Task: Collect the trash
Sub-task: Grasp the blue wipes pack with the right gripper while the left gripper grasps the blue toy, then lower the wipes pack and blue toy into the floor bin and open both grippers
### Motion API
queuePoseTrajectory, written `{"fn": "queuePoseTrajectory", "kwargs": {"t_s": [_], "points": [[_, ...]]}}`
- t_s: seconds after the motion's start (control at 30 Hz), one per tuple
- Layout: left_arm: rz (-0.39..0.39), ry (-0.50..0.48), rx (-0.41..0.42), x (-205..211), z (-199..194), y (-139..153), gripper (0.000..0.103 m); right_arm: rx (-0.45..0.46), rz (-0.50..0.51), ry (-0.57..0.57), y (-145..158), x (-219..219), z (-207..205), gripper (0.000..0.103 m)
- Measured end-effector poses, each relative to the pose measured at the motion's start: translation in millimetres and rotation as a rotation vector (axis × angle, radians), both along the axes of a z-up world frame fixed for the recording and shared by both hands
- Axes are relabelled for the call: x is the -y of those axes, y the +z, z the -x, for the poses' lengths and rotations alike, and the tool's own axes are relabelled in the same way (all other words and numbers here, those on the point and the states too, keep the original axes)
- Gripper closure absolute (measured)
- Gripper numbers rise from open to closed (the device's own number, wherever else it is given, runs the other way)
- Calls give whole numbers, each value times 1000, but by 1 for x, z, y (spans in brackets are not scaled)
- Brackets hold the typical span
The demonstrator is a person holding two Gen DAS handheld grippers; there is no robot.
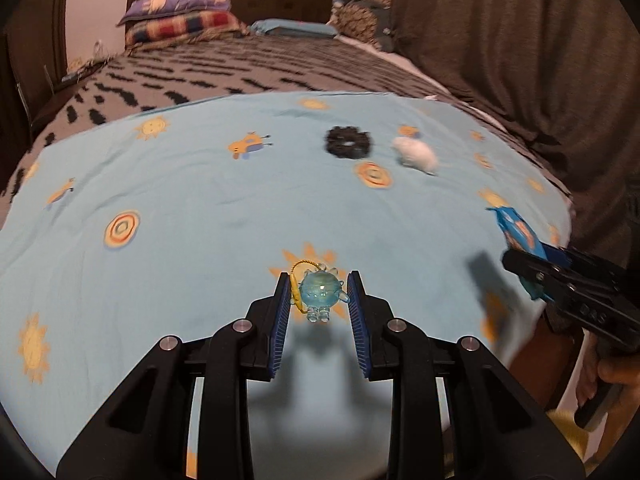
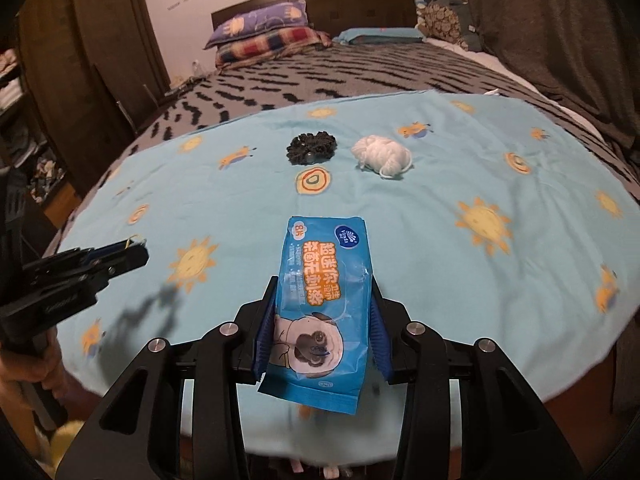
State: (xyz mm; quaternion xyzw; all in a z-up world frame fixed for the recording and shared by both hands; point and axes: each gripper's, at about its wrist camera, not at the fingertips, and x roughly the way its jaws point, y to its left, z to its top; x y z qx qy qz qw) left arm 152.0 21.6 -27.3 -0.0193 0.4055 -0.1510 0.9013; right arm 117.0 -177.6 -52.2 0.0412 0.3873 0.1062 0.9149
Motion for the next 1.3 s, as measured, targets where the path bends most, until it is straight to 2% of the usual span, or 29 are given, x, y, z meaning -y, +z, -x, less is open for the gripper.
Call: {"fn": "queuePoseTrajectory", "kwargs": {"t_s": [0.27,0.4,0.53,0.63,0.8,1.0,1.3], "points": [[45,-58,50,17,89,8,76,47,14,19,1,1,71,61],[57,-91,47,27,120,-6,76,55,15,27,-12,-2,98,61],[75,-106,-9,32,139,-38,76,35,40,39,-40,-8,119,61],[95,-111,-66,36,147,-66,76,0,54,42,-63,-13,129,61],[104,-112,-146,40,153,-110,76,-104,4,26,-105,-7,133,61],[79,-121,-232,47,154,-155,76,-198,-2,19,-148,-6,130,61],[45,-160,-314,60,151,-198,76,-299,14,-1,-195,-7,130,61]]}}
